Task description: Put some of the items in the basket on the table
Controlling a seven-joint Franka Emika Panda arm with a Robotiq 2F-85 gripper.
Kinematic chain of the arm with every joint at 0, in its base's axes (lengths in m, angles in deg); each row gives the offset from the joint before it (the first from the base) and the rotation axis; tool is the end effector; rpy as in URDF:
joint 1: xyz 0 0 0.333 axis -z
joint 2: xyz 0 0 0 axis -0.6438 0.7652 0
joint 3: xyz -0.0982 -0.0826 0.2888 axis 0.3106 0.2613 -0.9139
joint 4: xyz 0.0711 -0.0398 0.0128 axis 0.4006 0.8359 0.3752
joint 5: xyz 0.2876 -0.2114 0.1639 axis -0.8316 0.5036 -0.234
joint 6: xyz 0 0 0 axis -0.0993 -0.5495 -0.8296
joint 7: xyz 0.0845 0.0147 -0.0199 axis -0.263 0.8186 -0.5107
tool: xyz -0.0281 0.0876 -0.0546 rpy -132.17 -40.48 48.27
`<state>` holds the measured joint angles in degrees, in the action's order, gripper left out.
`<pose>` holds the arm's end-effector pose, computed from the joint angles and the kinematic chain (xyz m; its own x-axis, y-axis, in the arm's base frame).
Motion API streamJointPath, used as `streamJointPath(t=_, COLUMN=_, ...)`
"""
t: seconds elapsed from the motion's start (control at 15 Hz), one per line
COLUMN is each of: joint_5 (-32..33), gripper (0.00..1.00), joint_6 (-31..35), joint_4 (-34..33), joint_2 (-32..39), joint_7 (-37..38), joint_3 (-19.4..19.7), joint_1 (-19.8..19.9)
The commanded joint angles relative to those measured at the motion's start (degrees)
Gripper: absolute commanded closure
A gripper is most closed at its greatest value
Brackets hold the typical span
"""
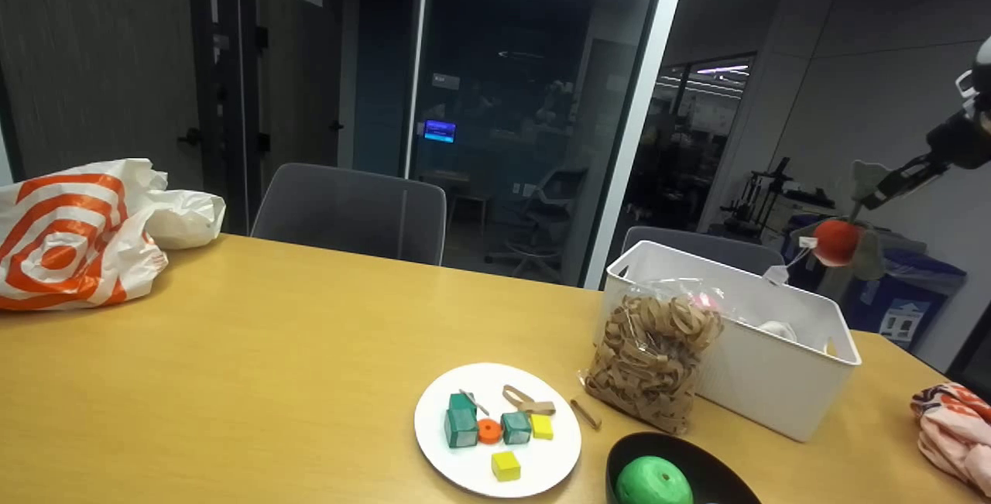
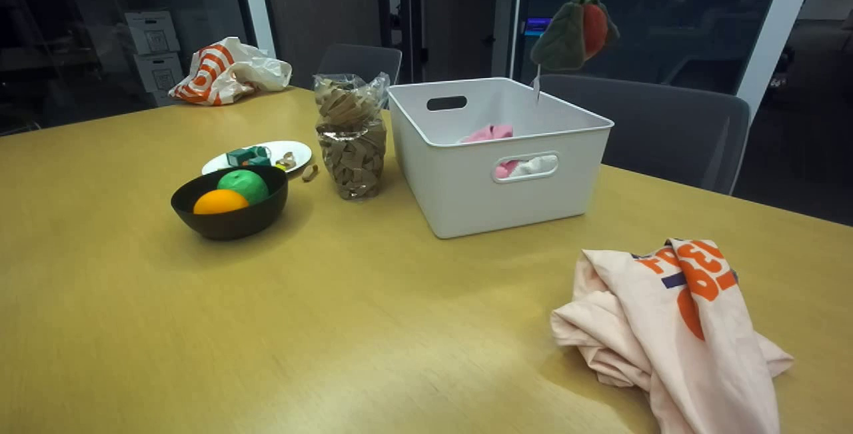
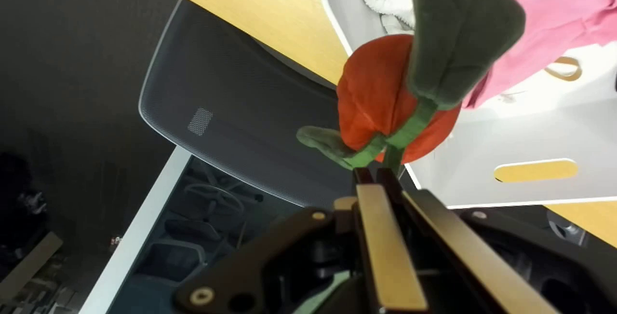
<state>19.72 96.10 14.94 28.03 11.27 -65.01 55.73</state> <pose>0.5992 -0.1939 0.5890 0.7257 0.4406 0.5284 0.3576 -0.8977 0.2574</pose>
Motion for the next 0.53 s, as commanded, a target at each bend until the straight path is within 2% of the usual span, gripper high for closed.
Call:
streamJointPath(t=0.0, joint_5=0.31, gripper=0.93, joint_6=-0.69, joint_4=7.22, joint_2=-7.92, joint_7=0.23, joint_3=3.52, joint_1=-1.15)
streamJointPath(t=0.47, joint_5=4.74, gripper=0.93, joint_6=-4.75, joint_4=21.93, joint_2=-20.20, joint_7=1.01, joint_3=7.86, joint_1=-3.11)
